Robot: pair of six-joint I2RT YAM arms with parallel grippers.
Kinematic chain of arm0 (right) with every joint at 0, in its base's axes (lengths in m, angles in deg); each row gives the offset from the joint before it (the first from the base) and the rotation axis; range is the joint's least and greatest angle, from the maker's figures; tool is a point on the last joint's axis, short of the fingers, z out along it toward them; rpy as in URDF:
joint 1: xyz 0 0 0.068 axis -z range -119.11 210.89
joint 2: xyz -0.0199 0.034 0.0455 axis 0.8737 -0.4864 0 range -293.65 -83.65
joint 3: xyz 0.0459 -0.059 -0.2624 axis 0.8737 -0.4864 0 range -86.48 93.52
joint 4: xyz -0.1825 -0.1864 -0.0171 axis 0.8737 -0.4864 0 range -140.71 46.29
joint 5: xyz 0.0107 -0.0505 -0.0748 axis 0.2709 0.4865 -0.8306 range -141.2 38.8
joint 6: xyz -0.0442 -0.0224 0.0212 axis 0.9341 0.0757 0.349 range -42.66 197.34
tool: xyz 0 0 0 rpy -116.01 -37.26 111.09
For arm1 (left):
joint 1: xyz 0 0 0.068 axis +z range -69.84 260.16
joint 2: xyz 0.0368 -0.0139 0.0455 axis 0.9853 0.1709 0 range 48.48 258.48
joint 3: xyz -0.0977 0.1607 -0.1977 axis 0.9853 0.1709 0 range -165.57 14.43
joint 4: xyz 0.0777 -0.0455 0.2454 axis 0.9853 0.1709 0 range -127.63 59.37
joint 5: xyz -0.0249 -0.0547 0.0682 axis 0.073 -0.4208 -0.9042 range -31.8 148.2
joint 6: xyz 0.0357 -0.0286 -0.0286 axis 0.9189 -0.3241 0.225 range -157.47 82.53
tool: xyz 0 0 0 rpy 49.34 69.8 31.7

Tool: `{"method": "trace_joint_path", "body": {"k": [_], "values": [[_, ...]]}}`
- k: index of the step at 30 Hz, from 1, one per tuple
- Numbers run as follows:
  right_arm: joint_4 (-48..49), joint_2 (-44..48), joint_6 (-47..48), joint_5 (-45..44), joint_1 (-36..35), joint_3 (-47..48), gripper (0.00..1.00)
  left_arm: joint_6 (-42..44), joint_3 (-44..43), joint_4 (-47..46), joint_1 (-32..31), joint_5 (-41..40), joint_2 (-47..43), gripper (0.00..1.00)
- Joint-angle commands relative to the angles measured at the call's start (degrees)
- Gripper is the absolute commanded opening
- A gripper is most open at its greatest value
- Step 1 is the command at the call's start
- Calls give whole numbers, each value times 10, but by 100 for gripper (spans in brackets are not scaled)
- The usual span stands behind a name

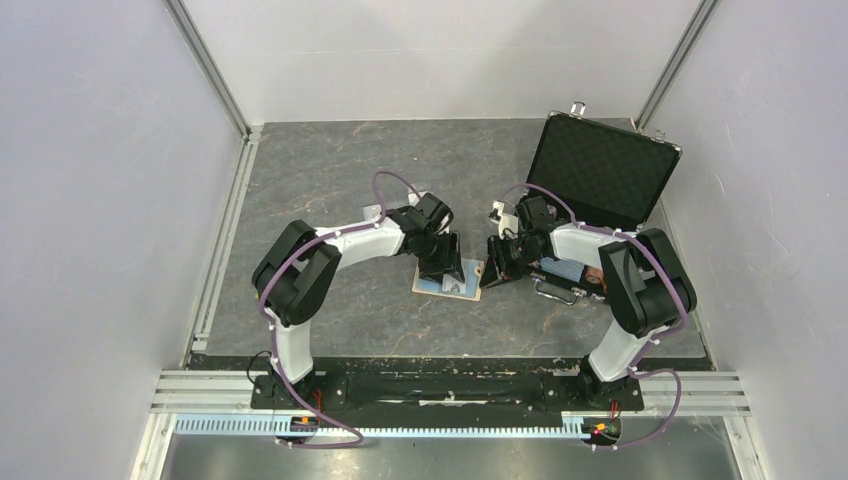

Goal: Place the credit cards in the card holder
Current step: Insert the credit card into the card holder.

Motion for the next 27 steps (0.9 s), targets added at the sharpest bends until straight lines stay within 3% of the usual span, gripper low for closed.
{"method": "trace_joint_path", "body": {"k": [1,11,27], "values": [[2,-10,10,-14,-2,-11,31,52,-42,70,-11,-67,4,60],[2,-10,12,-12,0,-10,31,69,-71,103,-22,-107,8,67],[2,-13,13,-11,0,-14,30,86,-121,36,-27,-12,45,61]]}}
